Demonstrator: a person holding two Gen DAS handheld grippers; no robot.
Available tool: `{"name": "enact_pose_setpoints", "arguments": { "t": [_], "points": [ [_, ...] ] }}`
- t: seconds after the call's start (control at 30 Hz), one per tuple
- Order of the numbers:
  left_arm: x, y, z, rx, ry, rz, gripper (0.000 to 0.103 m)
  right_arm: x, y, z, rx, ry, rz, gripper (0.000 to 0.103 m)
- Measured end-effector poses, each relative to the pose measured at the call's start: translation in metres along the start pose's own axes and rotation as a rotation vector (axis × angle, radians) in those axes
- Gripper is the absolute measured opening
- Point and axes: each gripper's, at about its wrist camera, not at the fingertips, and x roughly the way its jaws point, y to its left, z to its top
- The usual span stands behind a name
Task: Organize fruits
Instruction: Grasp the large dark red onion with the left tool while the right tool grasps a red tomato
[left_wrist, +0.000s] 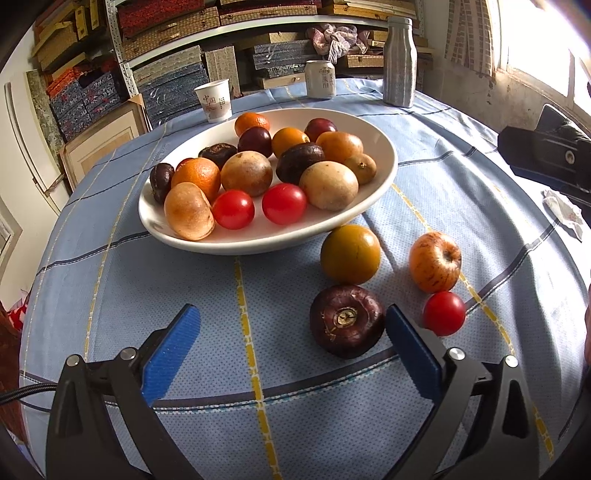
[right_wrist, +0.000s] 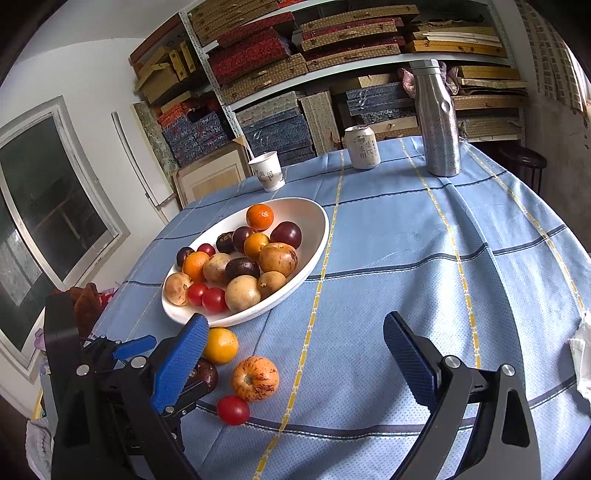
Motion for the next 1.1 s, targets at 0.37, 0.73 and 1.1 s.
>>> {"name": "enact_pose_setpoints", "arguments": {
  "t": [0.37, 0.73, 1.1],
  "points": [
    [0.014, 0.02, 0.004, -0.065, 0.04, 0.004, 0.099, 0.003, 0.002, -0.002, -0.012, 0.012, -0.002, 0.096],
    [0.003, 0.065, -0.012, -0.176, 0.031, 0.071, 0.099, -0.002, 0.001, -0.001, -0.003, 0.001, 0.015, 0.096],
    [0.013, 0.063, -0.013, -0.188, 0.064, 0.004, 0.099, 0.0, 0.007, -0.006, -0.031, 0.027, 0.026, 0.097]
  ]
}}
